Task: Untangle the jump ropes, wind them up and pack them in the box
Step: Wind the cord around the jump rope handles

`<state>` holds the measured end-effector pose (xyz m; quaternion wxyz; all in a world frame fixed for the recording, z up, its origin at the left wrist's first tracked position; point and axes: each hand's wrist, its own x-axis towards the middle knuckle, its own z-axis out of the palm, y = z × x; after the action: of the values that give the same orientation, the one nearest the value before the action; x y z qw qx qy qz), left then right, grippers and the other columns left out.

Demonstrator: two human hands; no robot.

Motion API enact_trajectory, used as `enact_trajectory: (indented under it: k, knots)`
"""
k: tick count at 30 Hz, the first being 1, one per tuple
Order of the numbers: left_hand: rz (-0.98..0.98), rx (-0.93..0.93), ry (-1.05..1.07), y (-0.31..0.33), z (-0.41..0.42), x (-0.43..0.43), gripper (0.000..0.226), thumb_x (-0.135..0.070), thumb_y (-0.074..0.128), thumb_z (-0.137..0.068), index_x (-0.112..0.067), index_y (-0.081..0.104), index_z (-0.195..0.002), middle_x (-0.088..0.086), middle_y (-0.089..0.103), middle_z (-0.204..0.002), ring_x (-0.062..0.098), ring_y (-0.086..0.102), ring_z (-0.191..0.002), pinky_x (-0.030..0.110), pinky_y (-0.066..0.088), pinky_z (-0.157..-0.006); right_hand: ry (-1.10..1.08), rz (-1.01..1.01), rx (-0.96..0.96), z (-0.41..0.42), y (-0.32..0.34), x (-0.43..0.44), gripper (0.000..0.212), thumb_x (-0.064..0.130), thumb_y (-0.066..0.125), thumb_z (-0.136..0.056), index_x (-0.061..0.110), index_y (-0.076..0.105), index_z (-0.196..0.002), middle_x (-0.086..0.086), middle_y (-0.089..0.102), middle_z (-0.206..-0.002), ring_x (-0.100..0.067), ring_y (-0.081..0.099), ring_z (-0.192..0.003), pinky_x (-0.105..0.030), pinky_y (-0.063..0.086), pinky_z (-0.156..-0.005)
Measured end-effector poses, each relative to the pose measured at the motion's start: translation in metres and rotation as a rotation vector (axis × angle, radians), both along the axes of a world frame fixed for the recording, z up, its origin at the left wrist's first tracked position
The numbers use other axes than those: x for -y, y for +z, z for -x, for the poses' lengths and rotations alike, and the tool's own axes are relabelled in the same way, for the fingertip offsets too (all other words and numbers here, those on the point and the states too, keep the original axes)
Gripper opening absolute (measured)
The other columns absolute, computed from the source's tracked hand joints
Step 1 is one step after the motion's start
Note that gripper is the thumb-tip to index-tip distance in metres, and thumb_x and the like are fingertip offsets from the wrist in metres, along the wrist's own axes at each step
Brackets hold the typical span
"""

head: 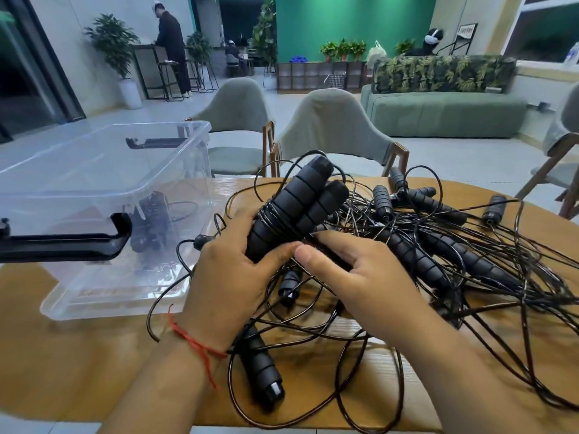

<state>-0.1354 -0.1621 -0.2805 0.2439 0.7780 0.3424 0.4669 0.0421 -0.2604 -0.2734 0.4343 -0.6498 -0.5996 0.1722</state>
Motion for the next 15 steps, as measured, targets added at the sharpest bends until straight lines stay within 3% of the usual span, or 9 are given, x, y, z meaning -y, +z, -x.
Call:
enact_trajectory:
  k: [3, 5, 7, 11, 15]
  knots:
    - [-0.159, -0.084, 0.065, -0.003, -0.001, 0.0, 0.058, -0.067, 0.062, -0.087, -0.038, 0.054, -0.137, -0.021, 0.065, -0.094, -0.001, 0.064, -0.085, 0.014, 0.052, -0.072, 0.011, -0.006, -0.079, 0.01, 0.002, -0.002, 0.071, 0.085, 0.046, -0.09, 0.021, 0.073, -0.099, 0.002, 0.074, -0.086, -0.013, 0.07, -0.085, -0.049, 0.055, -0.081]
    - [-0.284, -0.123, 0.118, -0.005, -0.002, 0.004, 0.062, -0.064, 0.06, -0.091, -0.03, 0.055, -0.143, -0.012, 0.066, -0.101, 0.009, 0.063, -0.086, 0.023, 0.053, -0.071, -0.028, -0.02, -0.165, 0.016, 0.005, -0.003, 0.065, 0.086, 0.046, -0.088, 0.026, 0.068, -0.078, 0.009, 0.063, -0.067, -0.005, 0.057, -0.065, -0.039, 0.048, -0.068]
    - [-0.386, -0.18, 0.178, -0.007, -0.006, 0.009, 0.06, -0.057, 0.064, -0.095, -0.026, 0.056, -0.146, -0.002, 0.066, -0.1, 0.019, 0.063, -0.087, 0.029, 0.05, -0.068, -0.086, -0.002, -0.26, 0.02, 0.006, -0.005, 0.068, 0.089, 0.05, -0.085, 0.025, 0.054, -0.063, 0.007, 0.044, -0.057, -0.007, 0.04, -0.053, -0.036, 0.035, -0.061]
    - [-0.404, -0.246, 0.177, -0.011, -0.013, 0.018, 0.064, -0.036, 0.081, -0.092, -0.028, 0.053, -0.15, 0.0, 0.065, -0.1, 0.023, 0.062, -0.089, 0.038, 0.058, -0.069, -0.145, -0.009, -0.489, 0.019, 0.003, -0.011, 0.077, 0.085, 0.06, -0.081, 0.011, 0.045, -0.062, -0.001, 0.035, -0.057, -0.014, 0.031, -0.051, -0.034, 0.029, -0.058]
    - [-0.238, -0.221, 0.018, -0.006, -0.008, 0.009, 0.066, -0.041, 0.081, -0.09, -0.043, 0.049, -0.148, -0.01, 0.069, -0.11, 0.013, 0.069, -0.095, 0.04, 0.062, -0.077, -0.082, -0.023, -0.653, 0.01, -0.002, -0.011, 0.082, 0.077, 0.066, -0.086, -0.002, 0.051, -0.073, -0.005, 0.031, -0.06, -0.018, 0.026, -0.053, -0.033, 0.023, -0.057]
